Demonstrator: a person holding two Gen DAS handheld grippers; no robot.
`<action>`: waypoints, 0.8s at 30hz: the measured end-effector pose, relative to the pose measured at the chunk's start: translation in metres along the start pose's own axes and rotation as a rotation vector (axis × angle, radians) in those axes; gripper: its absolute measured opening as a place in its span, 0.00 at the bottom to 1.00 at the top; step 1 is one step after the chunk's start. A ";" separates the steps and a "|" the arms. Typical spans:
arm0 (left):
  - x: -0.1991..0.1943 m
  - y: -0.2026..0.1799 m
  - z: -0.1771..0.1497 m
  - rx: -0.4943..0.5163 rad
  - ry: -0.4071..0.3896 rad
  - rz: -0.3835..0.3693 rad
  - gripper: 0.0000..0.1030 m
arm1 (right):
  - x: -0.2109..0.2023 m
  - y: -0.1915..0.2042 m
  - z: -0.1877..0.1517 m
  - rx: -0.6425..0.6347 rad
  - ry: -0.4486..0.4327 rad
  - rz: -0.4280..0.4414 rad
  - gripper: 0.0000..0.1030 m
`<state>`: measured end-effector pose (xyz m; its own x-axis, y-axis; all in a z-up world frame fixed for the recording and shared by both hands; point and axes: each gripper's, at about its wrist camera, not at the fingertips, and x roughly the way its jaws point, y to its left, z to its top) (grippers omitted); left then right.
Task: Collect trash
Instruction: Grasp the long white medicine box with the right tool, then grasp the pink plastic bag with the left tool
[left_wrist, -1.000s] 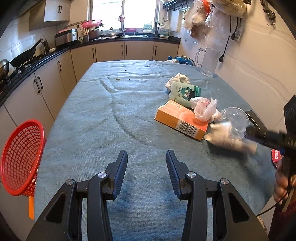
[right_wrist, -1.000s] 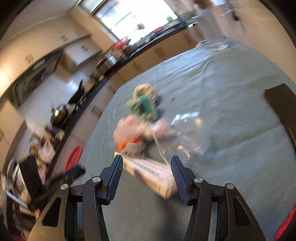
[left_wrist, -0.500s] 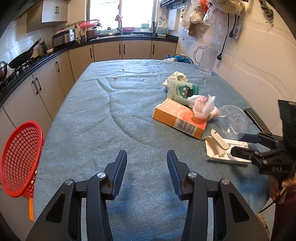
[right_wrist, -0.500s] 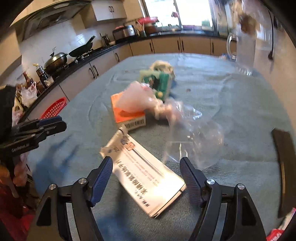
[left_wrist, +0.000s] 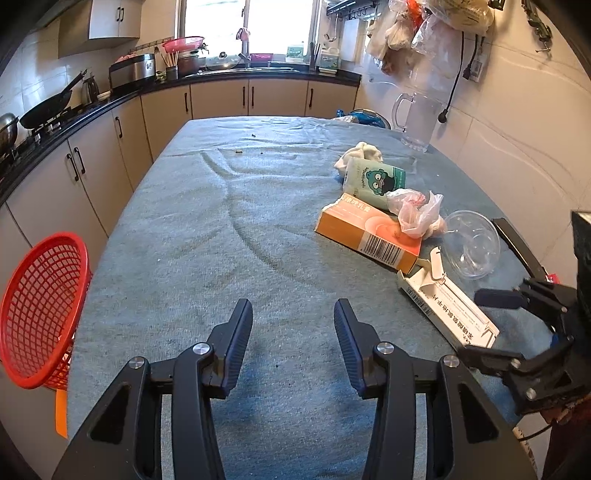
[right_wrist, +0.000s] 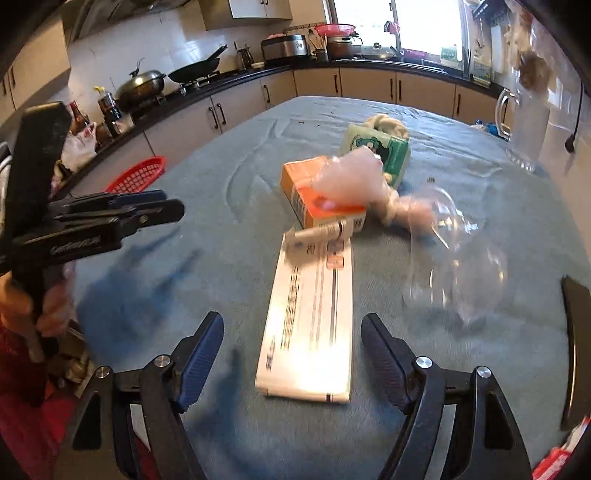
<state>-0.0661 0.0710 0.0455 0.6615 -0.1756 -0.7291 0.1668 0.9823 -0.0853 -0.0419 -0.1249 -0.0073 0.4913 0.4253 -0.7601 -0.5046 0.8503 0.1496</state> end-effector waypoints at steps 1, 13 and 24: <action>0.000 0.000 0.000 0.001 0.000 -0.001 0.43 | 0.003 0.000 0.004 -0.001 0.000 -0.013 0.79; 0.002 0.006 0.000 -0.007 0.017 -0.020 0.44 | 0.011 -0.013 0.010 0.095 0.032 -0.032 0.55; 0.010 -0.051 0.038 0.111 0.023 -0.167 0.53 | -0.077 -0.064 -0.003 0.341 -0.280 0.042 0.55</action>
<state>-0.0405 0.0163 0.0686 0.6014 -0.3330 -0.7263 0.3535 0.9261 -0.1319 -0.0501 -0.2132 0.0397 0.6725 0.4893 -0.5553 -0.2885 0.8643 0.4121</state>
